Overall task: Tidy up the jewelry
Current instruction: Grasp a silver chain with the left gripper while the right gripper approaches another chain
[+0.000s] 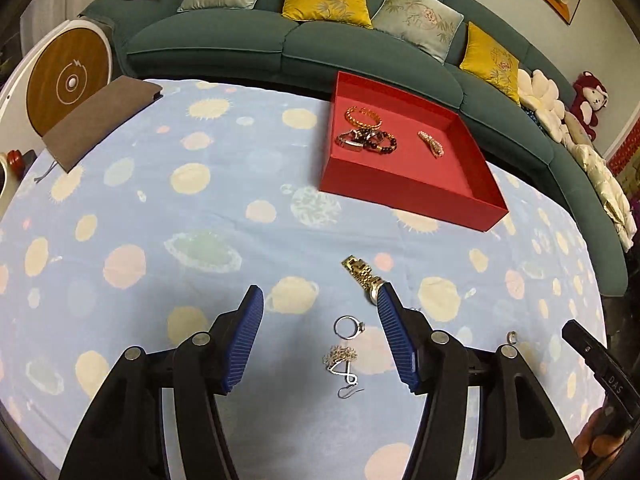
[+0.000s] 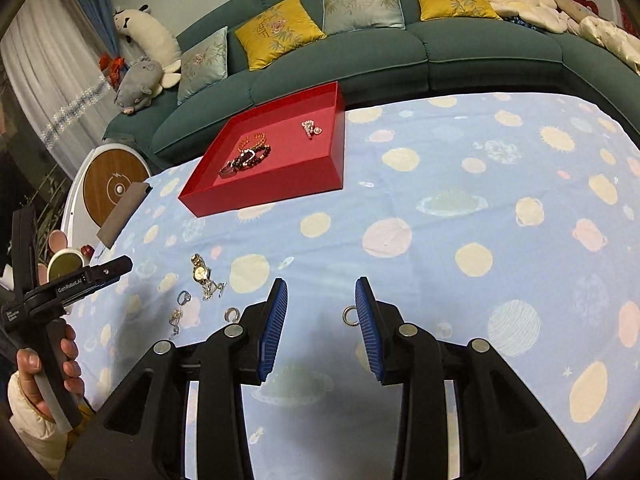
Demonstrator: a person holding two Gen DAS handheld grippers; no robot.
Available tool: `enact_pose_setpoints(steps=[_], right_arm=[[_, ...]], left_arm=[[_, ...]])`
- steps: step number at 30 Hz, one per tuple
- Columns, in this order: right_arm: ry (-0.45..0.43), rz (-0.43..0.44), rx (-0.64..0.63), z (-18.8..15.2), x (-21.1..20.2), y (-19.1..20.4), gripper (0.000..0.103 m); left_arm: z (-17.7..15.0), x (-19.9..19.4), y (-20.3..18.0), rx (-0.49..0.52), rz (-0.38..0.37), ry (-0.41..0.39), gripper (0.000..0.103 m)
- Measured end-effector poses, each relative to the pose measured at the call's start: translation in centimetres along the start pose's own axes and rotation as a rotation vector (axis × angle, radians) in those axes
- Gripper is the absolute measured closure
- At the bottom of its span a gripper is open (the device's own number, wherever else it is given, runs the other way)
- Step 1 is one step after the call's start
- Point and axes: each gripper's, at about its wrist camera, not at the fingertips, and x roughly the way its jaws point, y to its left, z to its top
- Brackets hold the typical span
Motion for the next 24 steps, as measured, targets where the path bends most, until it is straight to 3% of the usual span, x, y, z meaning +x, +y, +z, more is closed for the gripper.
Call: enact_pose_setpoints(steps=[6, 12, 16, 20, 24], right_arm=[[0.042, 0.034, -0.124, -0.9, 2.1, 3.5, 0.069], [0.075, 0.071, -0.249, -1.3, 5.3, 8.1, 0.069], [0.101, 0.068, -0.29, -1.8, 6.8, 9.8, 0.069], [0.11, 0.068, -0.298, -1.8, 7.5, 10.5, 0.069], [0.124, 0.067, -0.299, -1.8, 8.4, 11.0, 0.069]], left_arm=[[-2.5, 1.4, 0.2, -0.001, 0.0, 0.052, 0.046], [-5.0, 2.9, -1.5, 0.119, 0.048, 0.089, 0.046], [-6.2, 4.1, -1.5, 0.134, 0.041, 0.128, 0.046], [-6.6, 4.3, -2.1, 0.18, 0.063, 0.101, 0.046], [-6.6, 4.3, -2.3, 0.199, 0.079, 0.089, 0.059]])
